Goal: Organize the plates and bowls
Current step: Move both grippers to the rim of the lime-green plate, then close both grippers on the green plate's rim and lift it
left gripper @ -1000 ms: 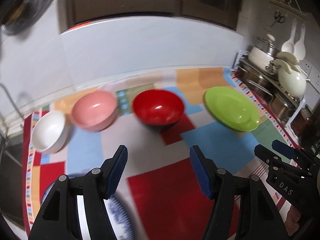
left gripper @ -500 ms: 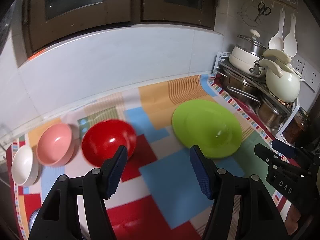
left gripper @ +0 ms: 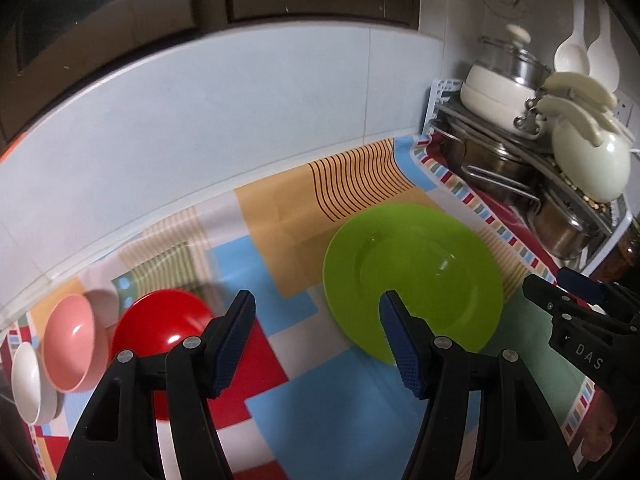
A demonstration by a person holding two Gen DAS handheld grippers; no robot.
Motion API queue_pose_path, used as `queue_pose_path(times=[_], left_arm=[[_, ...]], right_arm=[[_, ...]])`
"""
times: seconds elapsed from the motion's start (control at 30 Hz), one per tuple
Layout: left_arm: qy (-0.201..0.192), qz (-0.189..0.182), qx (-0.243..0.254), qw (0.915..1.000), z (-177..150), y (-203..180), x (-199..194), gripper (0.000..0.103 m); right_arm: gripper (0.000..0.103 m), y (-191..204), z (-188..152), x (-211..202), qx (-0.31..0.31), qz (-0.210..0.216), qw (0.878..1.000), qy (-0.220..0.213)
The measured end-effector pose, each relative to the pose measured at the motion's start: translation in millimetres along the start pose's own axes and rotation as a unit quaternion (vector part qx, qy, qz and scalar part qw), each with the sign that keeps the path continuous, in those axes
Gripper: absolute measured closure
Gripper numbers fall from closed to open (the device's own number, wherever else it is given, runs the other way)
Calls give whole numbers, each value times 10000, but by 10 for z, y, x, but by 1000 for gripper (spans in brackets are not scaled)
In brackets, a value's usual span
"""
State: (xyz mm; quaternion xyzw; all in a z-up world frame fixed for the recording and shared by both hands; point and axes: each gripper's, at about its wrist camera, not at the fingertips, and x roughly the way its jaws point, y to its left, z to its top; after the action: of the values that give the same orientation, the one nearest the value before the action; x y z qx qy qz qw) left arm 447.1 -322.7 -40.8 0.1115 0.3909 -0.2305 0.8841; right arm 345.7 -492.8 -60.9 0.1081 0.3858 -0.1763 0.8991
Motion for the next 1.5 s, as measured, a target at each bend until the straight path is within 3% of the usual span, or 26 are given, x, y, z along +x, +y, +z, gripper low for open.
queue_pose_path(times=[0.43, 0.67, 0.83, 1.1, 1.27, 1.5], left_arm=[[549, 203, 179, 9981, 217, -144, 891, 39], [891, -80, 60, 9960, 197, -138, 1246, 40], [1099, -187, -58, 9937, 169, -121, 1422, 48], [1269, -406, -135, 9910, 156, -141, 1543, 50], [1279, -528, -126, 9903, 193, -173, 1565, 62], [1253, -488, -77, 9909, 238, -222, 1615, 62]], right_arm=[[50, -330, 142, 919, 477, 11, 9968, 639], [50, -412, 152, 1302, 770, 32, 9912, 1074], [50, -376, 148, 1390, 734, -43, 9910, 1116], [51, -331, 228, 1463, 621, -115, 9919, 1099], [53, -344, 240, 1483, 635, -79, 9919, 1094], [58, -344, 257, 1511, 569, -12, 9920, 1123]])
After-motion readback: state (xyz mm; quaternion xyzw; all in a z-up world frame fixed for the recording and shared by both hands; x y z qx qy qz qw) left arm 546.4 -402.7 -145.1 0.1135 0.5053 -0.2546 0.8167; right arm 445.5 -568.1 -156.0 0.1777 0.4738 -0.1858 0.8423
